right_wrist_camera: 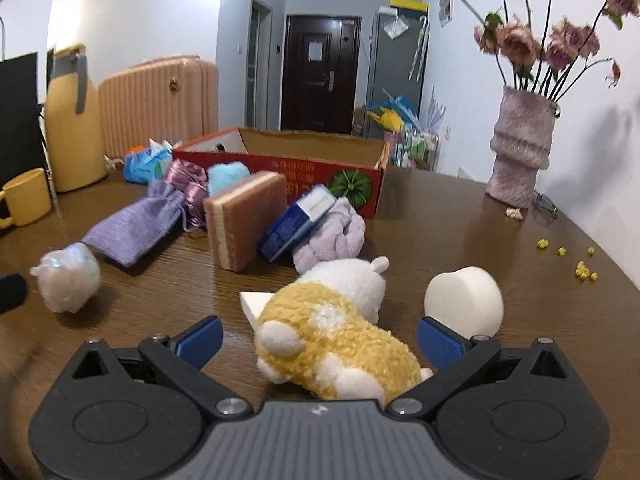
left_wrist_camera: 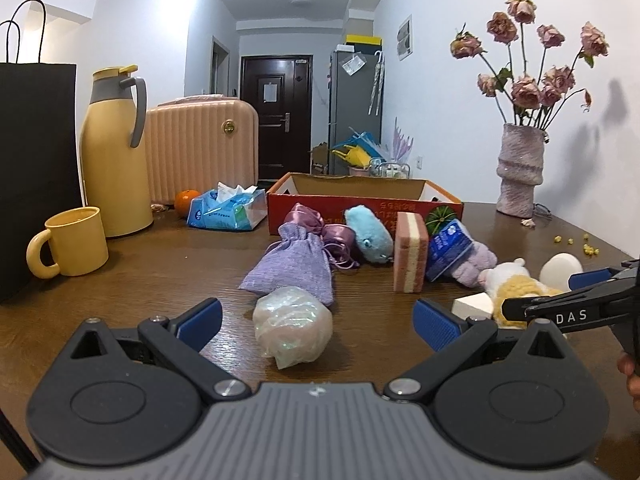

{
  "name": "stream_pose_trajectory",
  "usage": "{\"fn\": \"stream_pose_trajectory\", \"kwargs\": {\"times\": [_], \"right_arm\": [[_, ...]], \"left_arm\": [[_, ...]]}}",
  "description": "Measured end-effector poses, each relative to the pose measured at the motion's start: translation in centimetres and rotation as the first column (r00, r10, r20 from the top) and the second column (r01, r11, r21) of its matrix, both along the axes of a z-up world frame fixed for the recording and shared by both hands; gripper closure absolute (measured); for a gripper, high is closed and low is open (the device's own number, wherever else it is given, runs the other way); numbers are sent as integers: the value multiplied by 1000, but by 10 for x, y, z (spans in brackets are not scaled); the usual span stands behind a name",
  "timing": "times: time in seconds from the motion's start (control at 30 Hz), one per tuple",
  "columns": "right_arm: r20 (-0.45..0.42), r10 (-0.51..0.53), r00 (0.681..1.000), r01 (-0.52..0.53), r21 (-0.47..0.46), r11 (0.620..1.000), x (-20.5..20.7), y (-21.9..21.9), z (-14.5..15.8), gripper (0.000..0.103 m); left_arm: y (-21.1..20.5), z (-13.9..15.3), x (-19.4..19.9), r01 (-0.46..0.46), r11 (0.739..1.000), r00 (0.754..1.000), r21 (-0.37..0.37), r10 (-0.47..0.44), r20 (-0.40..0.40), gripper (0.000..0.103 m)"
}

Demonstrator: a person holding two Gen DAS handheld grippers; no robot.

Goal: Organize soft objects
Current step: 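Grasp the yellow plush toy with the right tool while the left tool grasps the iridescent wrapped ball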

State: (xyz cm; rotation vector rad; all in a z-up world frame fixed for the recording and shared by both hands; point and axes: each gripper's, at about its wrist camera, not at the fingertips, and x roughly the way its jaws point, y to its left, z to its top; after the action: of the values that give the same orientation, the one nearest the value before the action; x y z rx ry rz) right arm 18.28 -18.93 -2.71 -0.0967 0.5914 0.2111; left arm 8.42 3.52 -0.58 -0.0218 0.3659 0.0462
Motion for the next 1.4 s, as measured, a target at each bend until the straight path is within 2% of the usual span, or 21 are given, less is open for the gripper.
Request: {"fn": "stream_pose_trajectory", "kwargs": {"times": [0.33, 0.53, 0.83, 1.2, 1.4], "right_arm": [[-80, -16, 997, 22, 76, 997, 27, -9, -19, 0], [-108, -13, 994, 25, 112, 993, 31, -15, -22, 11], [-70, 5, 998, 6, 161, 987, 23, -20, -17, 23], [10, -12, 1000, 10, 193, 981, 14, -26, -9, 28], [25, -14, 1000, 9, 191, 982, 13, -25, -9, 28]], "left_arm": [[3, -5, 23, -12, 1000, 999, 7, 12, -43, 0], [2, -3, 35, -9, 1000, 998, 8, 9, -61, 0], [8, -7, 58, -55, 998, 992, -2, 55, -116, 0], [23, -17, 78, -85, 993, 978, -77, 69, -199, 0], [26, -21, 80, -90, 991, 974, -104, 66, -216, 0]]}}
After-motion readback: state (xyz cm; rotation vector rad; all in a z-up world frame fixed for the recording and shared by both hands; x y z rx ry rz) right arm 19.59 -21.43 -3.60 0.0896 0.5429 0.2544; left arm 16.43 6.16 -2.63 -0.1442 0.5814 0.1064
